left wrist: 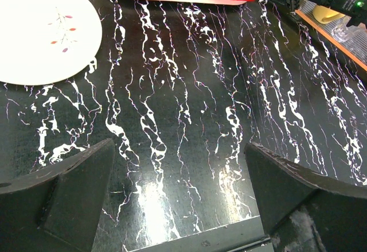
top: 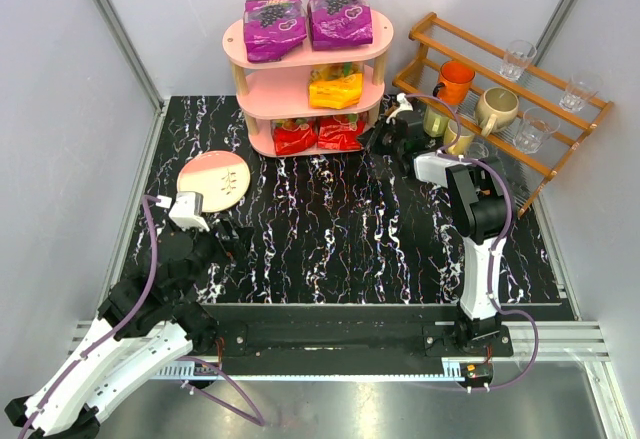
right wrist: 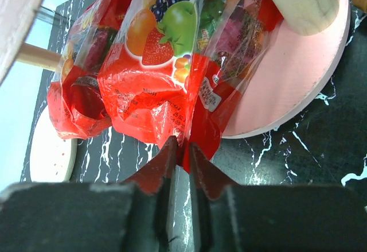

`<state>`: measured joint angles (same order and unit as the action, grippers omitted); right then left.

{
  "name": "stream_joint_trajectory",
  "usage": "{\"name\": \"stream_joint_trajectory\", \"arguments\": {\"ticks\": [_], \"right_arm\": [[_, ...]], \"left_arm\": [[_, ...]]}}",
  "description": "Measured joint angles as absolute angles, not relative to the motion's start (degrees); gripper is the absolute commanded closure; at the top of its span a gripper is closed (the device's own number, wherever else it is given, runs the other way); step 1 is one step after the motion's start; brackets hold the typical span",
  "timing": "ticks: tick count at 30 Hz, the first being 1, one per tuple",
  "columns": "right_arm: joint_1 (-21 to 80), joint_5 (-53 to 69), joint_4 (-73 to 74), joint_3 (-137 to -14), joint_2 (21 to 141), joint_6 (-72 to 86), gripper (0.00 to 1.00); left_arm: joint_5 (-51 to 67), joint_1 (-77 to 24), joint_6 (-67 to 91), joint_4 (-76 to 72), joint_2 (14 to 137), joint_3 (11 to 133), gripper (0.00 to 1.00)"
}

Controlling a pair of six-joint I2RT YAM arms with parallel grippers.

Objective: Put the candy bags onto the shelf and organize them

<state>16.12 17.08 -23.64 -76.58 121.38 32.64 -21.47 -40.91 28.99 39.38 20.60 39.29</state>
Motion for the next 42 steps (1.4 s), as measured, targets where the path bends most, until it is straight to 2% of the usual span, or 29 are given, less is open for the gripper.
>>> {"name": "stream_joint_trajectory", "arguments": {"ticks": [3, 7, 19, 20, 23, 24, 27, 31, 34, 39, 40, 41, 42], "right_arm": [[16.1, 17.1, -23.7, -76.6, 121.5, 32.2, 0.96], [15.9, 17.2, -23.6, -77.1, 121.7, 31.4, 1.00], [14.2, 18.1, -21.0, -80.3, 123.0, 28.3, 1.00], [14.0, 18.2, -21.0, -80.4, 123.0, 28.1, 0.96], [13.6, 18.6, -20.6, -80.4, 123.0, 27.5, 0.76], [13.5, 18.7, -20.5, -80.4, 123.0, 27.3, 0.64], [13.1, 19.0, -20.3, -80.4, 123.0, 26.8, 0.48], [13.0, 19.2, -20.4, -80.3, 122.8, 26.4, 0.41], [13.0, 19.1, -20.6, -78.3, 121.1, 26.2, 0.41], [13.0, 18.5, -20.2, -70.3, 110.5, 26.8, 0.38], [13.0, 18.5, -20.3, -67.9, 107.1, 27.3, 0.36], [13.2, 18.5, -20.2, -65.8, 103.5, 27.6, 0.25], [13.4, 18.3, -20.0, -64.2, 100.5, 27.8, 0.20]], "left_arm": [[-21.5, -40.9, 29.0, 39.5, 20.6, 39.3, 0.01], [-21.5, -40.9, 29.0, 39.7, 20.6, 39.3, 0.01], [-21.5, -40.9, 29.0, 40.6, 20.3, 39.3, 0.01], [-21.5, -40.9, 29.0, 40.6, 20.3, 39.3, 0.01], [-21.5, -40.9, 29.0, 40.6, 20.3, 39.3, 0.01], [-21.5, -40.9, 29.0, 40.6, 20.3, 39.3, 0.01], [-21.5, -40.9, 29.0, 40.6, 20.3, 39.3, 0.01], [-21.5, -40.9, 29.0, 40.6, 20.3, 39.3, 0.01], [-21.5, -40.9, 29.0, 40.7, 20.4, 39.6, 0.01], [-21.5, -40.9, 29.0, 40.1, 20.3, 40.5, 0.01], [-21.5, -40.9, 29.0, 39.8, 20.3, 40.5, 0.01], [-21.5, -40.9, 29.0, 39.5, 20.2, 40.5, 0.01], [-21.4, -40.9, 28.9, 39.0, 19.9, 40.4, 0.01]]}}
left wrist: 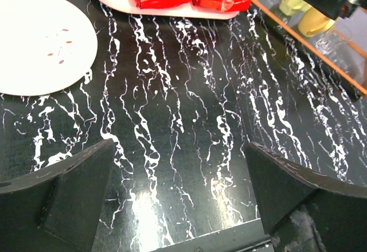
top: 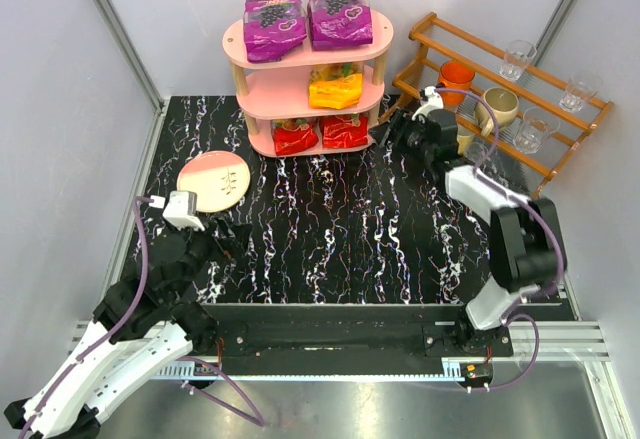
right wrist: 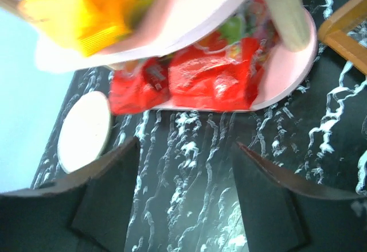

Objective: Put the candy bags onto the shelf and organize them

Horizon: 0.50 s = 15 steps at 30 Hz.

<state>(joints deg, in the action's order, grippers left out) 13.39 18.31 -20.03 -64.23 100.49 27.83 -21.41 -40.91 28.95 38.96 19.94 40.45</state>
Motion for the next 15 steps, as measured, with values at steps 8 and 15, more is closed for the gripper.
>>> {"name": "stream_joint_trajectory", "arguments": {"ticks": [8, 15], "right_arm": [[23.5, 12.3, -11.6, -49.8, 71.3, 25.5, 0.00], [24.8, 5.9, -1.2, -33.7, 47.8, 27.2, 0.00]], "left_arm": [[-22.7, -40.9, 29.2, 38.2, 22.6, 41.9, 0.01], [-24.9, -40.9, 30.8, 40.3, 25.1, 43.4, 0.01]]}}
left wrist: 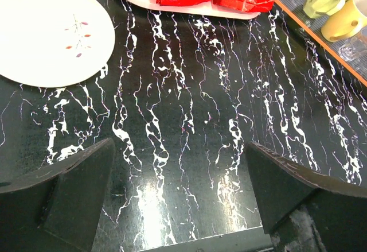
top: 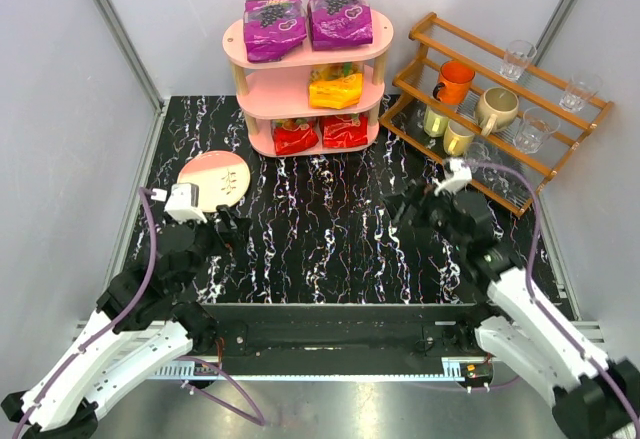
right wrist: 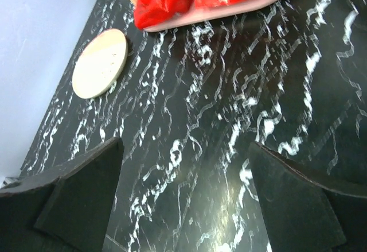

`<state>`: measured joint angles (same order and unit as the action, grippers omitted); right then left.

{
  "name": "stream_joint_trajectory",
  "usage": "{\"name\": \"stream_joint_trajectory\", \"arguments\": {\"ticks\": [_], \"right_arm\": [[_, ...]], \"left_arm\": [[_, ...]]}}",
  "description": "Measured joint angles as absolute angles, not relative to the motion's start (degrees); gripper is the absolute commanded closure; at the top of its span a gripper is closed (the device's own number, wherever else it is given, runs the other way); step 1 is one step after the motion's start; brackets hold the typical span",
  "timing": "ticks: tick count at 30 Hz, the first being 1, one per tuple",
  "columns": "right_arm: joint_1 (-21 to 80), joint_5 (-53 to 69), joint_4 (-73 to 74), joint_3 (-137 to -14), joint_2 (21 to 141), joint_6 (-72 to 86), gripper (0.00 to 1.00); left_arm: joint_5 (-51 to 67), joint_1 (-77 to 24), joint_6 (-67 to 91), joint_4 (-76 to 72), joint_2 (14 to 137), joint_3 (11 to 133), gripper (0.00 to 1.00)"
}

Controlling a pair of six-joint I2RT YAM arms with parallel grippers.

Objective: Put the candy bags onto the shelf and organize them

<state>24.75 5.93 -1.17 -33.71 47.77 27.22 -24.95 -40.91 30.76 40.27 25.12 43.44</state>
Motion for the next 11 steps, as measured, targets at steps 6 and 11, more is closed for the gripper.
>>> {"name": "stream_joint_trajectory", "arguments": {"ticks": [6, 11], "right_arm": [[24.8, 0.7, 8.0, -24.4, 28.1, 29.8, 0.00], [24.8, -0.8, 11.6, -23.7, 25.8, 31.0, 0.00]], "left_arm": [[-25.5, -40.9, 32.7, 40.0, 22.5, 42.2, 0.01], [-25.3, -40.9, 33.4, 39.7, 22.0, 40.9, 0.01]]}}
